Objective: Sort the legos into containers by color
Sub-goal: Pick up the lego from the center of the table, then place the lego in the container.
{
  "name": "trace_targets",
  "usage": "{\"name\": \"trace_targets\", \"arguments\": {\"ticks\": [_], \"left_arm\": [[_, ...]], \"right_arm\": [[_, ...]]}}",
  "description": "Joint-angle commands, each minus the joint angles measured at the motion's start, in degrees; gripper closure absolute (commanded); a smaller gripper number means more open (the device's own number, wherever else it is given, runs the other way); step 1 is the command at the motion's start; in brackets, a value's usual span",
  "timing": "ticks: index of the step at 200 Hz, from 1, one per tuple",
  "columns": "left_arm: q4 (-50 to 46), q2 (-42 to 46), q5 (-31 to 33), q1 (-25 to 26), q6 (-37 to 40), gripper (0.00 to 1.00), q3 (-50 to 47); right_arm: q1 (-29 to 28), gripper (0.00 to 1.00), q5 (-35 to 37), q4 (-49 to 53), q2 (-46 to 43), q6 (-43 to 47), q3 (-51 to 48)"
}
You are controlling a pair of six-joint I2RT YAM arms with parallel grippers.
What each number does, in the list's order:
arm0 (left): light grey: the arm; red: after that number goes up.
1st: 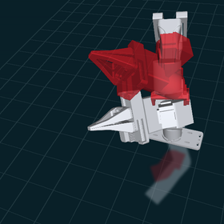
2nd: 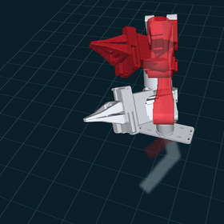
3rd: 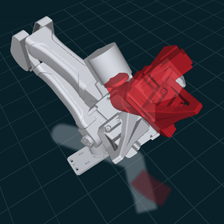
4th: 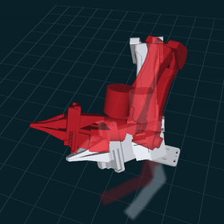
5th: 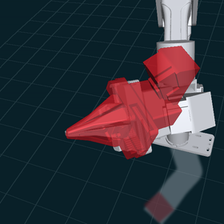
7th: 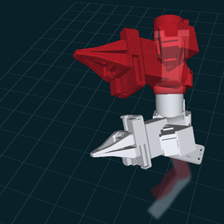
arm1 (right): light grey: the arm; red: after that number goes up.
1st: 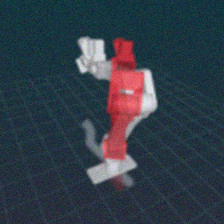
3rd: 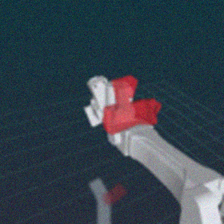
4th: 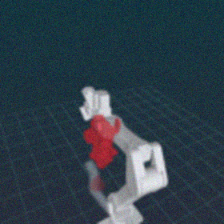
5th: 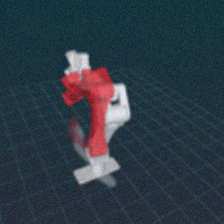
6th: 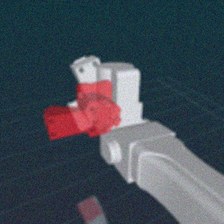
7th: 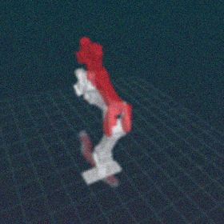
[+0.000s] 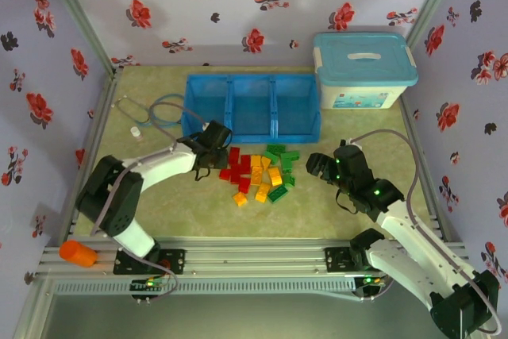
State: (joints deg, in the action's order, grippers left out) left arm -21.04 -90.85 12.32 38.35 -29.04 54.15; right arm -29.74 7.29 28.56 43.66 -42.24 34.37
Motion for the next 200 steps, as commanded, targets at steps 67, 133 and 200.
{"name": "trace_targets", "arguments": {"ticks": [67,133,200], "left_arm": [[-7.7,6.8,0.2,-5.9,4.7,0.76,9.8],[-11.5,-5.5,-3.4,-12.2,9.5,0.77,25.1],[-13.1,-16.2,-5.0,-15.1,11.1,0.78,33.5]], "right_arm": [[-0.6,0.11,-0.9,-0.3,-0.5,-1.4,-1.1],[-0.7,0.11,-1.4,3.5,-0.4,-1.0,0.2],[-0.8,0.13,-2.3,3.9,-0.9,-1.6,-0.4]]}}
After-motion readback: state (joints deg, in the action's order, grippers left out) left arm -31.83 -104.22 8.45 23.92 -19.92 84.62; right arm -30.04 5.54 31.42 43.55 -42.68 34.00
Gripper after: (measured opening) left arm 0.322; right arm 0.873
